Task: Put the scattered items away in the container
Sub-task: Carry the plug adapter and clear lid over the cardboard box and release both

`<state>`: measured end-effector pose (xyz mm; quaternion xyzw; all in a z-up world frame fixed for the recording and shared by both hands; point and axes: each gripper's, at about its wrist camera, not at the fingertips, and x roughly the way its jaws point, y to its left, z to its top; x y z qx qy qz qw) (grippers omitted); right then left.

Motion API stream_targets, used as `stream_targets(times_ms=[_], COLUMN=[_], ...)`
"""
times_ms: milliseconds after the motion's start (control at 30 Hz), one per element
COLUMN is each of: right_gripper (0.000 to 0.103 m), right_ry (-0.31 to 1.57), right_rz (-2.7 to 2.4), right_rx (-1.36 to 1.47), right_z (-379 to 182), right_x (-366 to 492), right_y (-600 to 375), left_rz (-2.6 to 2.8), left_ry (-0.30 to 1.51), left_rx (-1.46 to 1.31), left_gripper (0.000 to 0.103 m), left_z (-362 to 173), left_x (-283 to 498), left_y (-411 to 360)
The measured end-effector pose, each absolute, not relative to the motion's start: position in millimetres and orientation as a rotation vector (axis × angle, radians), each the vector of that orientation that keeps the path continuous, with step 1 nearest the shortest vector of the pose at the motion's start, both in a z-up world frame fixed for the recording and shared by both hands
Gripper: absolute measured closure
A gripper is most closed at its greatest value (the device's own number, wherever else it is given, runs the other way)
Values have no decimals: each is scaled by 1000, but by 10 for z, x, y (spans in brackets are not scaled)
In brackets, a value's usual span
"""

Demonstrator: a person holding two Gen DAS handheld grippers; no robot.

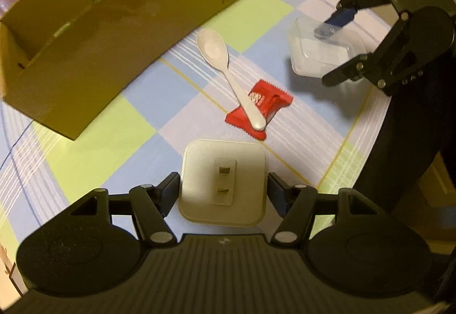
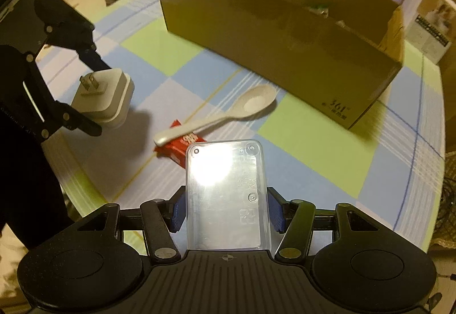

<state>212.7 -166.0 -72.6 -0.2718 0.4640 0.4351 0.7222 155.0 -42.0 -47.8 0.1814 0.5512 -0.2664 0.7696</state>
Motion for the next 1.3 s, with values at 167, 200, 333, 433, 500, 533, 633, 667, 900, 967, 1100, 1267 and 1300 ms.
stream_targets(times_ms=[167, 200, 333, 433, 500, 533, 633, 667, 900, 967, 1100, 1267, 1300], right_gripper=[44, 44, 44, 44, 44, 44, 44, 44, 44, 44, 44, 44, 44], right_ry=[981, 973, 945, 926, 913, 906, 887, 883, 837, 820, 785, 753, 754], right_rz=[952, 950, 938, 931, 930, 929, 925, 923, 920, 920, 921, 911, 907], right_rx=[-588, -588, -585, -580, -579, -579, -573, -569, -544, -539, -523, -503, -495], right_z=[-501, -466, -339, -243, -170, -139, -43, -15, 210, 286, 448, 573, 581], right_x=[2030, 2011, 1944, 1899, 1869, 1853, 1820, 1819, 1901, 1966, 2150, 2443, 2513], right_y=[-1679, -1676, -1674, -1696, -1710, -1714, -1732, -1736, -1681, -1635, -1499, -1282, -1235], left_rz=[-546, -539, -520, -512, -507, -505, -489, -481, -428, -413, -387, -341, -330], left_ry=[1161, 1156, 1133, 1119, 1109, 1104, 1094, 1090, 1043, 1024, 989, 943, 937], left_rx=[373, 369, 357, 354, 359, 360, 345, 335, 304, 293, 276, 243, 235], left_gripper=[42, 42, 42, 42, 42, 42, 42, 42, 42, 42, 42, 42, 42], left_z=[-259, -222, -63, 37, 104, 136, 237, 271, 514, 600, 750, 922, 946], left_x=[1457, 1442, 1366, 1313, 1279, 1265, 1250, 1257, 1412, 1495, 1693, 2036, 2118], left_y=[-438, -439, -447, -465, -483, -489, -477, -465, -388, -353, -286, -188, -164])
